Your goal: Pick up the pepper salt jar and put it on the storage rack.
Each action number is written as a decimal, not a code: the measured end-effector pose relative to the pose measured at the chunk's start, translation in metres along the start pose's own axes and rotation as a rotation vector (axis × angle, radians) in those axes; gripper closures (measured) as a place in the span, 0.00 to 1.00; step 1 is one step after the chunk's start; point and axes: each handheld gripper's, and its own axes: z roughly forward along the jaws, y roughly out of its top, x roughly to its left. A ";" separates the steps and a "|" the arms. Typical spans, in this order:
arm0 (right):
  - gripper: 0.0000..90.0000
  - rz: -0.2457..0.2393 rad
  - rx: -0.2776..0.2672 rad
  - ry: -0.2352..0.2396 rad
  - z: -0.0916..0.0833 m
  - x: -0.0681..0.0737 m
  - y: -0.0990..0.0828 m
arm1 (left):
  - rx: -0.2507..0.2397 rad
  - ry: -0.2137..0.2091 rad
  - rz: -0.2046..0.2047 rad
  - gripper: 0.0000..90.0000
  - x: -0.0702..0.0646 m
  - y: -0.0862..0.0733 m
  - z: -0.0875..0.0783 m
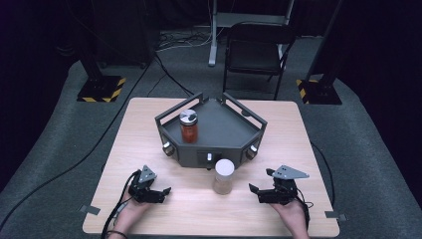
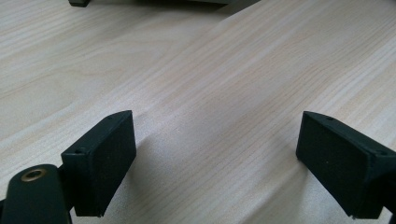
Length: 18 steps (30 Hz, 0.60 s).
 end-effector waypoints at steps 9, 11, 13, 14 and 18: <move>0.10 -0.012 -0.008 0.027 0.007 0.003 0.007 | 0.000 0.000 0.000 0.13 0.000 0.000 0.000; 0.10 -0.016 -0.009 0.034 0.009 0.004 0.009 | -0.001 0.000 -0.002 0.13 0.000 0.000 0.000; 0.10 -0.021 -0.006 0.040 0.011 0.006 0.011 | 0.000 0.000 0.000 0.13 0.000 0.000 0.000; 0.10 -0.023 -0.005 0.043 0.012 0.006 0.013 | -0.001 0.000 -0.002 0.13 0.000 0.000 0.000; 0.10 -0.035 -0.004 0.056 0.016 0.010 0.017 | 0.000 0.000 0.000 0.13 0.000 0.000 0.000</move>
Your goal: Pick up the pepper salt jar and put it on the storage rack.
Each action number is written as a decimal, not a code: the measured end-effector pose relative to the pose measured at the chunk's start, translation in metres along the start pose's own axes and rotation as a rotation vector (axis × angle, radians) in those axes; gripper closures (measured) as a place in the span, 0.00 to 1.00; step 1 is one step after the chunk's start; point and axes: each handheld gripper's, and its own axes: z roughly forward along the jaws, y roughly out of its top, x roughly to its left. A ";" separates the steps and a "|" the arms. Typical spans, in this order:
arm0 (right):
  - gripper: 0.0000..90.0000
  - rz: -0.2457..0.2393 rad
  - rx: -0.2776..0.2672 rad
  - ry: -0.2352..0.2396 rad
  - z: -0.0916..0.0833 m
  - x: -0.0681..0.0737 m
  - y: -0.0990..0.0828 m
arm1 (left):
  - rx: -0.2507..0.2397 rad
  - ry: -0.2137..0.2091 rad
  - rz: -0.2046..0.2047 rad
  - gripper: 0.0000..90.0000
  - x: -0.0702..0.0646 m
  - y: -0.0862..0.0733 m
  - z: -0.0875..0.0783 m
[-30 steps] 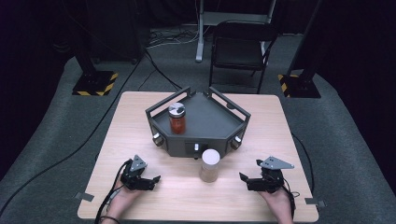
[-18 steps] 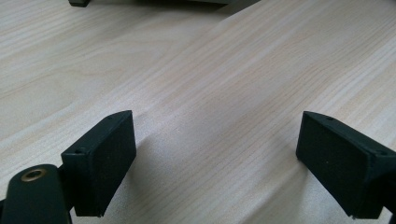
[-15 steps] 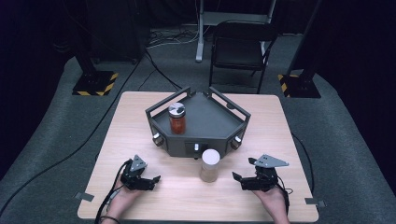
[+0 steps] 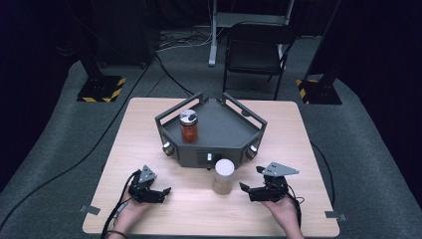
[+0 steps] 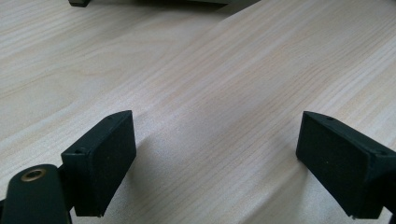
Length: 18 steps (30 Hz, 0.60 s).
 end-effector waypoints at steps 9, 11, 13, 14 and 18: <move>0.11 -0.019 0.009 0.024 0.010 0.006 0.006 | 0.000 0.000 0.000 0.13 0.000 0.000 0.000; 0.11 -0.024 0.008 0.029 0.011 0.007 0.007 | 0.000 0.000 0.000 0.13 0.000 0.000 0.000; 0.11 -0.026 0.007 0.034 0.012 0.008 0.009 | 0.000 0.000 0.000 0.13 0.000 0.000 0.000; 0.11 -0.027 0.005 0.037 0.013 0.008 0.010 | -0.002 0.000 -0.002 0.13 0.000 0.000 0.000; 0.11 -0.029 -0.001 0.051 0.017 0.010 0.012 | 0.000 0.000 0.000 0.13 0.000 0.000 0.000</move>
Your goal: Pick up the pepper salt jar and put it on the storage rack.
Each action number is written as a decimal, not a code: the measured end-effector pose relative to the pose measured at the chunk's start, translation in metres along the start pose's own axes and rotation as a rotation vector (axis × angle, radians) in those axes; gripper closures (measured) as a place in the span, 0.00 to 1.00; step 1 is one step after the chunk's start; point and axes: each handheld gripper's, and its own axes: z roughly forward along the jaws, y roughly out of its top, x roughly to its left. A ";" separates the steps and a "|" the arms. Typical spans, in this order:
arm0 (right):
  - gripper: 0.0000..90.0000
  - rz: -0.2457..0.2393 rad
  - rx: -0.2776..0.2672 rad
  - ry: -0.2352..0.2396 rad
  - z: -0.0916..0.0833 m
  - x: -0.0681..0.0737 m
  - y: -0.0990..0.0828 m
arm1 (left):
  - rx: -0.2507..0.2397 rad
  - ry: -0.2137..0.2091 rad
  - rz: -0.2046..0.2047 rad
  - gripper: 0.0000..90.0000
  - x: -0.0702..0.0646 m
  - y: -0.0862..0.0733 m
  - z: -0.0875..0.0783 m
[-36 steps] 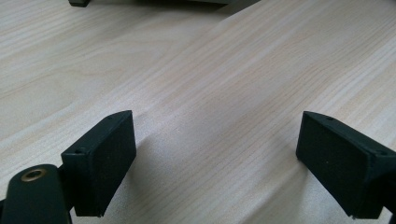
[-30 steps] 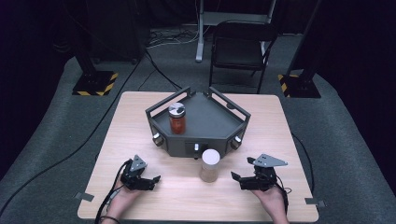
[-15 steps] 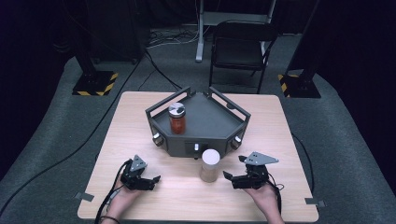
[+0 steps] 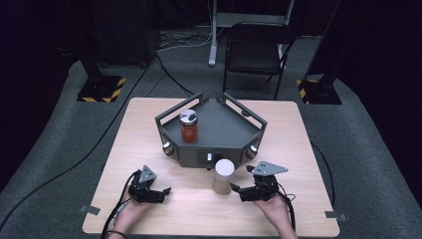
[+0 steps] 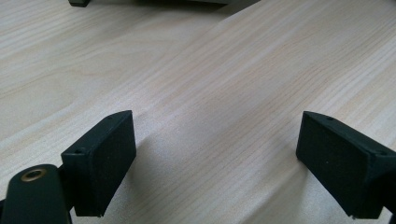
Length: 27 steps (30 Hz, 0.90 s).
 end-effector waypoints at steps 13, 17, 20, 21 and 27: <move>0.15 -0.023 -0.014 0.023 0.011 0.005 0.007 | 0.000 0.000 0.000 0.13 0.000 0.000 0.000; 0.17 -0.015 -0.032 0.034 0.013 0.004 0.006 | 0.000 0.000 0.000 0.13 0.000 0.000 0.000; 0.18 -0.007 -0.036 0.041 0.016 0.003 0.007 | 0.000 0.000 0.000 0.13 0.000 0.000 0.000; 0.18 -0.007 -0.037 0.043 0.017 0.003 0.008 | -0.001 0.000 -0.002 0.13 0.000 0.000 0.000; 0.21 -0.013 -0.040 0.053 0.023 0.003 0.011 | 0.000 0.000 0.000 0.13 0.000 0.000 0.000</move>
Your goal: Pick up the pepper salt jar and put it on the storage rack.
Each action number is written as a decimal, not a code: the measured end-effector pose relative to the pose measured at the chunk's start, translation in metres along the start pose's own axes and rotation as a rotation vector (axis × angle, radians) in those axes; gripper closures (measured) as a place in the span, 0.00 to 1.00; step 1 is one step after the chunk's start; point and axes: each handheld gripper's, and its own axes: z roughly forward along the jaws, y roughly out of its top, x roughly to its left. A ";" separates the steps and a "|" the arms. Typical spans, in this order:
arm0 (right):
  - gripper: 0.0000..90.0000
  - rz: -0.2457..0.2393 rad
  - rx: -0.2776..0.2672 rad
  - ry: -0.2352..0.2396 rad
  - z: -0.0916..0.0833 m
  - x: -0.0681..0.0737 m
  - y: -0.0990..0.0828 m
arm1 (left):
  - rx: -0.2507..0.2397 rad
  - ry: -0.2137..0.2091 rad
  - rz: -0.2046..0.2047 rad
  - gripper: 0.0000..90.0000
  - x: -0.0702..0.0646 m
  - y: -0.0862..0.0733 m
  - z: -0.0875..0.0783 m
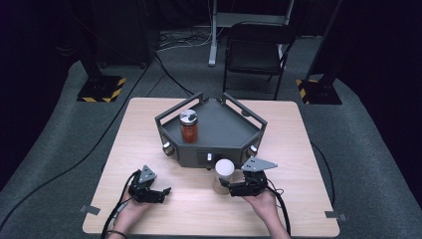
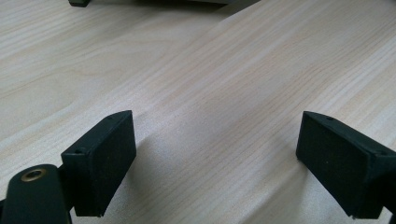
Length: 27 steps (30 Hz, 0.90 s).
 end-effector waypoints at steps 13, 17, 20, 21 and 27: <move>0.36 -0.056 0.006 -0.003 0.007 0.005 0.010 | 0.000 0.000 0.000 0.13 0.000 0.000 0.000; 0.36 -0.056 0.012 -0.006 0.006 0.006 0.011 | 0.000 0.000 0.000 0.13 0.000 0.000 0.000; 0.36 -0.057 0.019 -0.005 0.006 0.006 0.013 | -0.001 0.000 -0.002 0.13 0.000 0.000 0.000; 0.36 -0.054 0.022 -0.005 0.005 0.006 0.014 | 0.000 0.000 0.000 0.13 0.000 0.000 0.000; 0.36 -0.054 0.024 0.010 0.001 0.005 0.018 | 0.000 0.000 0.000 0.13 0.000 0.000 0.000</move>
